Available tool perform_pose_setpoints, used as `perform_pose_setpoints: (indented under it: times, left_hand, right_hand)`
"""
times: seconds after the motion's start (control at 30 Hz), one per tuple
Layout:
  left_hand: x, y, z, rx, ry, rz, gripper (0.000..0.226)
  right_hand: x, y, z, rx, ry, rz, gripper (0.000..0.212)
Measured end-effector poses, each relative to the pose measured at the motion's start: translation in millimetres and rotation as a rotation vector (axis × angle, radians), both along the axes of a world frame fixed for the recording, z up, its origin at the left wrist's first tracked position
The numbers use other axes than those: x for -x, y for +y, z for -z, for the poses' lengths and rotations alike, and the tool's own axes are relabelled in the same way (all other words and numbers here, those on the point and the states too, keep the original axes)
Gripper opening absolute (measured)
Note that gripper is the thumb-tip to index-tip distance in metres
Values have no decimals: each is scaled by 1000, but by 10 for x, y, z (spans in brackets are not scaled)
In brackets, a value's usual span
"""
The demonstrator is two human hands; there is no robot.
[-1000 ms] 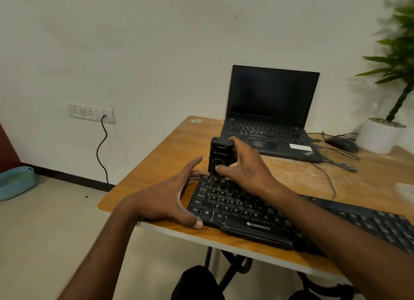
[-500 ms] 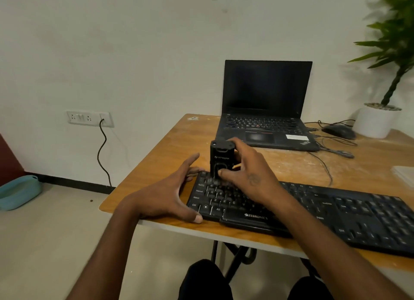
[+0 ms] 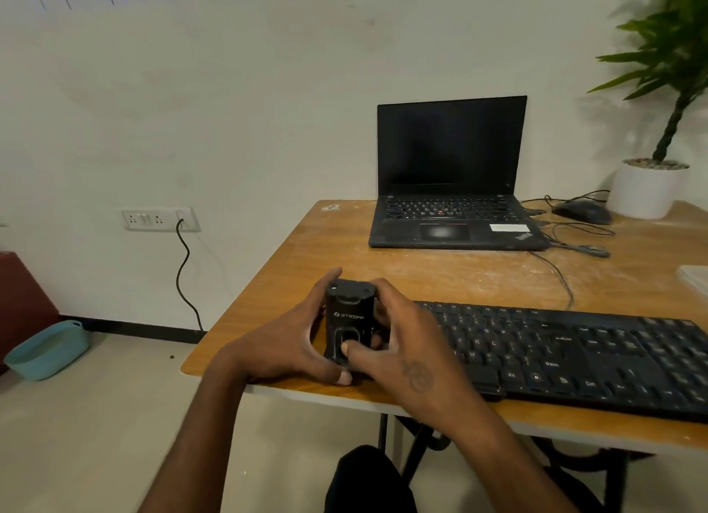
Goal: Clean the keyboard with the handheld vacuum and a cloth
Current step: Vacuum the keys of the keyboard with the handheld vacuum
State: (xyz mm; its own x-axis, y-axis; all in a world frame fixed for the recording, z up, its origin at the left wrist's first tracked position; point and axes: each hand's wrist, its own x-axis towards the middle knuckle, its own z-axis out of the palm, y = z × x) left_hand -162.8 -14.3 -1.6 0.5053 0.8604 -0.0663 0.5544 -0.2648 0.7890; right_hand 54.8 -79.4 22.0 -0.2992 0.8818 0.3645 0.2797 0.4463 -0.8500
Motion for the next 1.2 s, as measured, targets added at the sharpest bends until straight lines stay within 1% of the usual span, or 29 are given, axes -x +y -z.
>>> perform_pose_setpoints:
  times: [0.13, 0.3, 0.43, 0.53, 0.6, 0.63, 0.7, 0.77, 0.83, 0.93, 1.0, 1.1, 1.2]
  left_hand:
    - [-18, -13, -58, -19, -1, -3, 137]
    - [-36, -51, -91, 21, -33, -6, 138]
    - [-50, -84, -93, 4, -42, 15, 132]
    - [-60, -89, -99, -23, -72, 5, 116]
    - [-98, -116, -112, -105, -136, -66, 101]
    - [-121, -135, -118, -159, -181, -118, 93]
    - [-199, -203, -136, -259, -282, -200, 67]
    - [-310, -286, -185, -324, -329, -236, 44]
    - [-422, -345, -238, -340, -348, -254, 32]
    - [-586, -403, -311, -301, -427, -284, 30]
    - [-696, -426, -326, -275, -483, -303, 30]
    - [-879, -466, -327, -231, -569, -363, 29]
    - [-1072, -517, -317, -176, -634, -454, 30]
  right_hand:
    - [-15, 292, -92, 12, -40, 46, 44]
    - [-33, 731, -164, 2, -77, 128, 51]
    - [-16, 684, -132, 11, -48, 101, 47]
    - [-25, 534, -97, 39, 69, 44, 48]
    - [-45, 440, -78, 79, 179, 0, 49]
    - [-52, 400, -78, 106, 241, -27, 49]
    - [-56, 320, -92, 147, 352, -76, 49]
    - [-56, 285, -104, 152, 412, -90, 47]
    - [-71, 276, -130, 148, 440, -82, 46]
    - [-125, 275, -161, 162, 474, -49, 46]
    - [-155, 244, -166, 177, 532, -36, 43]
    - [-123, 201, -122, 224, 649, 34, 38]
    - [-90, 182, -64, 311, 804, 94, 40]
